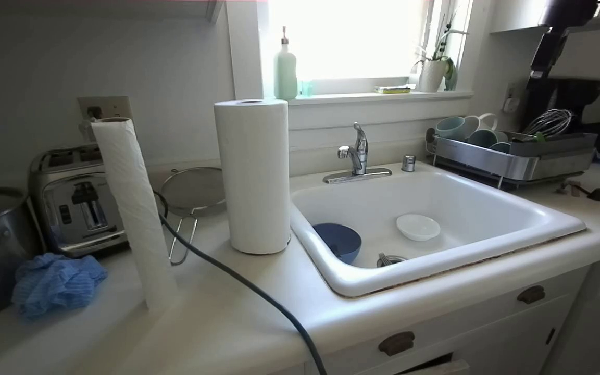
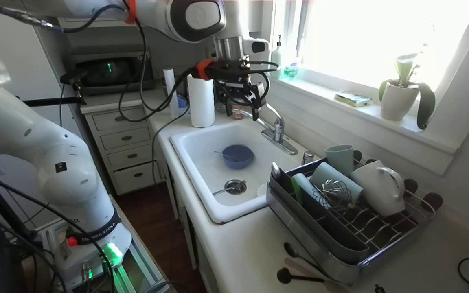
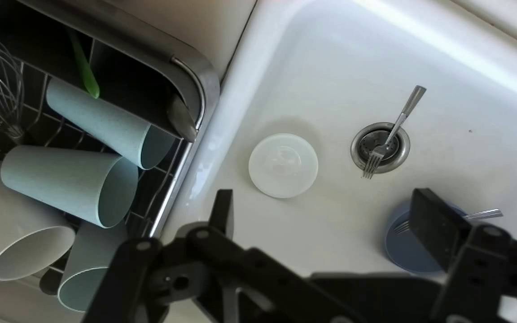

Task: Move the bowl from the sink to the plate rack

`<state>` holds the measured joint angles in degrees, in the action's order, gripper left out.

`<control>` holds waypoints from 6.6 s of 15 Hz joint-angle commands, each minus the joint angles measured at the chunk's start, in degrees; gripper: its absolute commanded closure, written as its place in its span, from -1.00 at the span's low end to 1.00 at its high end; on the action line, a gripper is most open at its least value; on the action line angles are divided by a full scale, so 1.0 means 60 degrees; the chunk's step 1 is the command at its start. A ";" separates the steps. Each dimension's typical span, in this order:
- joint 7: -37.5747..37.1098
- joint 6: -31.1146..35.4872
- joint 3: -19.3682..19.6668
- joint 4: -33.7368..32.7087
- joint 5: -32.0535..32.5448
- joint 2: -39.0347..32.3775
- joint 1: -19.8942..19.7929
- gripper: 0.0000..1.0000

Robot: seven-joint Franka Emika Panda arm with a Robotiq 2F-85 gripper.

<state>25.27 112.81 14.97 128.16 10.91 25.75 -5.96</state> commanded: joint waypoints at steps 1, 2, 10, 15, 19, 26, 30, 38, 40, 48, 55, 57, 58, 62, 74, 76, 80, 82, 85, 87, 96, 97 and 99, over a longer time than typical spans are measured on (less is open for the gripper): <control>0.0025 -0.0013 -0.0056 -0.0016 -0.0033 -0.0013 -0.0065 -1.00; 0.0025 -0.0013 -0.0056 -0.0016 -0.0033 -0.0013 -0.0065 -1.00; 0.0025 -0.0013 -0.0056 -0.0016 -0.0033 -0.0013 -0.0065 -1.00; 0.0025 -0.0013 -0.0056 -0.0016 -0.0033 -0.0013 -0.0065 -1.00; 0.0025 -0.0013 -0.0056 -0.0016 -0.0033 -0.0013 -0.0065 -1.00; 0.0025 -0.0013 -0.0056 -0.0016 -0.0033 -0.0013 -0.0065 -1.00; 0.0025 -0.0013 -0.0056 -0.0015 -0.0033 -0.0013 -0.0065 -1.00; 0.0025 -0.0013 -0.0056 -0.0016 -0.0033 -0.0013 -0.0065 -1.00; 0.0025 -0.0013 -0.0056 -0.0016 -0.0033 -0.0013 -0.0065 -1.00; 0.0025 -0.0013 -0.0056 -0.0016 -0.0033 -0.0013 -0.0065 -1.00; -0.2671 0.0548 -0.1543 0.0161 -0.1404 -0.1440 0.0853 -1.00; -0.3925 0.1125 -0.1930 0.0032 -0.1566 -0.2241 0.0859 -1.00; -0.4509 0.1455 -0.2056 -0.0041 -0.1592 -0.2654 0.0822 -1.00; -0.5382 0.3149 -0.2094 -0.0334 -0.2781 -0.4331 0.0875 -1.00; -0.5092 0.6272 -0.2344 -0.0495 -0.3100 -0.6364 0.0880 -1.00; -0.5088 0.6272 -0.2345 -0.0539 -0.3103 -0.6363 0.0878 -1.00; -0.4689 0.6596 -0.2870 -0.0962 -0.4190 -0.7478 0.0771 -1.00; -0.4729 0.6856 -0.3055 -0.1226 -0.4574 -0.8089 0.0726 -1.00; -0.4765 0.7192 -0.3328 -0.1757 -0.5061 -0.9006 0.0536 -1.00; -0.4797 0.7363 -0.3462 -0.2068 -0.5218 -0.9508 0.0399 -1.00; -0.4873 0.7677 -0.3935 -0.3283 -0.5497 -1.0960 -0.0166 -0.51; -0.4879 0.7668 -0.3967 -0.3385 -0.5512 -1.1071 -0.0211 -0.38; -0.4797 0.7725 -0.4129 -0.3563 -0.5613 -1.1273 -0.0355 -0.07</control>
<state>-4.77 158.05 -7.64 109.70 -20.44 -39.05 -6.25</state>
